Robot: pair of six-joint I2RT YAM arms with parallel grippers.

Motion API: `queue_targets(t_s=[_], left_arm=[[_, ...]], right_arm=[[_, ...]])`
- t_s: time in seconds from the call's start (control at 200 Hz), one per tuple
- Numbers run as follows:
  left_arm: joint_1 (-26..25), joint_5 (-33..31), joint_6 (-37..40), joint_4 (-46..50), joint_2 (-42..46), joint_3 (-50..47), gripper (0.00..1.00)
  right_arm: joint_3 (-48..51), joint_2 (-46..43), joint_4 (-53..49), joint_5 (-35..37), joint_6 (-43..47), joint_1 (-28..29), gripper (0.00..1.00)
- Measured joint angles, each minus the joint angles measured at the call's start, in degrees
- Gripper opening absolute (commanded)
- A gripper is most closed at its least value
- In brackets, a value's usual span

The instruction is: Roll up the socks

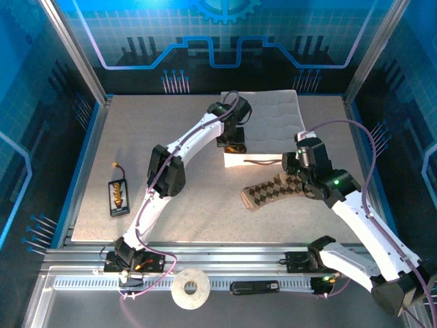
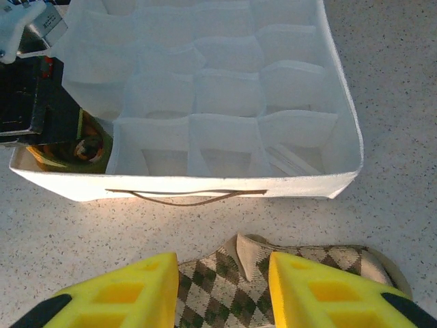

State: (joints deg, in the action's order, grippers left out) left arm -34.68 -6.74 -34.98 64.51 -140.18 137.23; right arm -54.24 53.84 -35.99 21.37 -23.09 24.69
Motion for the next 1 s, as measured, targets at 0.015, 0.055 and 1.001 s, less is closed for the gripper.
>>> queue_targets(t_s=[0.015,0.055,1.001], left_arm=[[-0.02,-0.02,-0.11,0.20,-0.09,0.24,0.26],[-0.07,-0.17,-0.48,0.63,-0.13,0.59,0.34],[-0.66,3.17,-6.93,4.83,11.30,-5.53,0.16]], right_arm=[[0.02,-0.02,0.00,0.00,-0.04,0.00,0.40],[0.04,-0.07,0.00,-0.07,-0.07,0.00,0.40],[0.04,-1.03,-0.02,-0.87,-0.04,-0.02,0.39]])
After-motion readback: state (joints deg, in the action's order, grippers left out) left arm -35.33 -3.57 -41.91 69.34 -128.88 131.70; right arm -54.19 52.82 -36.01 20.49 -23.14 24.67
